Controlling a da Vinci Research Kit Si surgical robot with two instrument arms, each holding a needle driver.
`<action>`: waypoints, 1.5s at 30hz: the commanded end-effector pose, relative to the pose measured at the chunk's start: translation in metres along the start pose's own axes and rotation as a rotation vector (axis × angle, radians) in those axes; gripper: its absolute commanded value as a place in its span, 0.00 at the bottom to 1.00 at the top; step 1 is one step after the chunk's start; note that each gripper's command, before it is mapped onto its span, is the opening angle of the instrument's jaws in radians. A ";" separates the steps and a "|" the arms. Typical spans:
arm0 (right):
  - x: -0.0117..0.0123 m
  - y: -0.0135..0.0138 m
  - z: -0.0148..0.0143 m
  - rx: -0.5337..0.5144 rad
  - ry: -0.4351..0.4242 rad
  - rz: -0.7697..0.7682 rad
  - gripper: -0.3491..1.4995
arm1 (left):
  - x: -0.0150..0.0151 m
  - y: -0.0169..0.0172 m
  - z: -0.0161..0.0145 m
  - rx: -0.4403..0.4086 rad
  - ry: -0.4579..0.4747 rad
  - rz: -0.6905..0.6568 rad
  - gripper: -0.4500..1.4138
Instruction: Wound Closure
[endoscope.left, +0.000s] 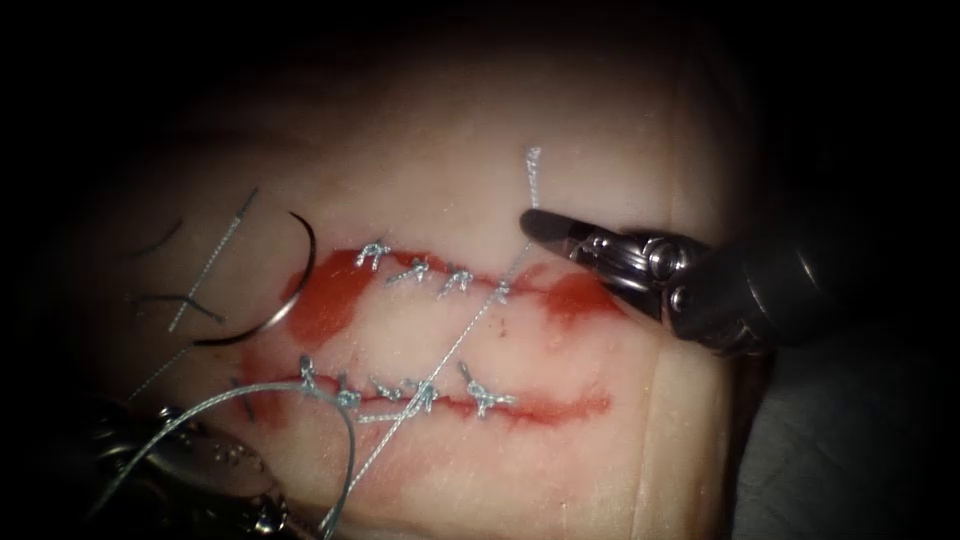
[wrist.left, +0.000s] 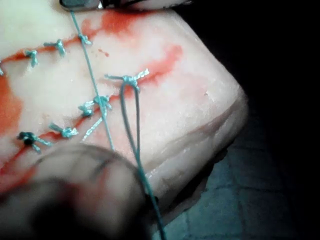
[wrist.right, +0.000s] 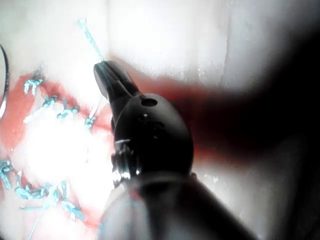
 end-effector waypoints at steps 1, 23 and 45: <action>-0.0002 0.0001 0.0003 0.014 -0.015 0.000 0.00 | -0.0003 0.0003 0.0008 0.001 0.016 0.008 0.00; -0.0008 0.0005 -0.0016 -0.160 -0.088 -0.275 0.88 | -0.0070 0.0004 -0.0044 -0.064 -0.351 0.118 0.00; 0.0022 0.0080 -0.0021 -0.727 0.008 -0.828 0.85 | -0.0237 -0.0028 -0.0110 0.217 -0.982 0.436 0.00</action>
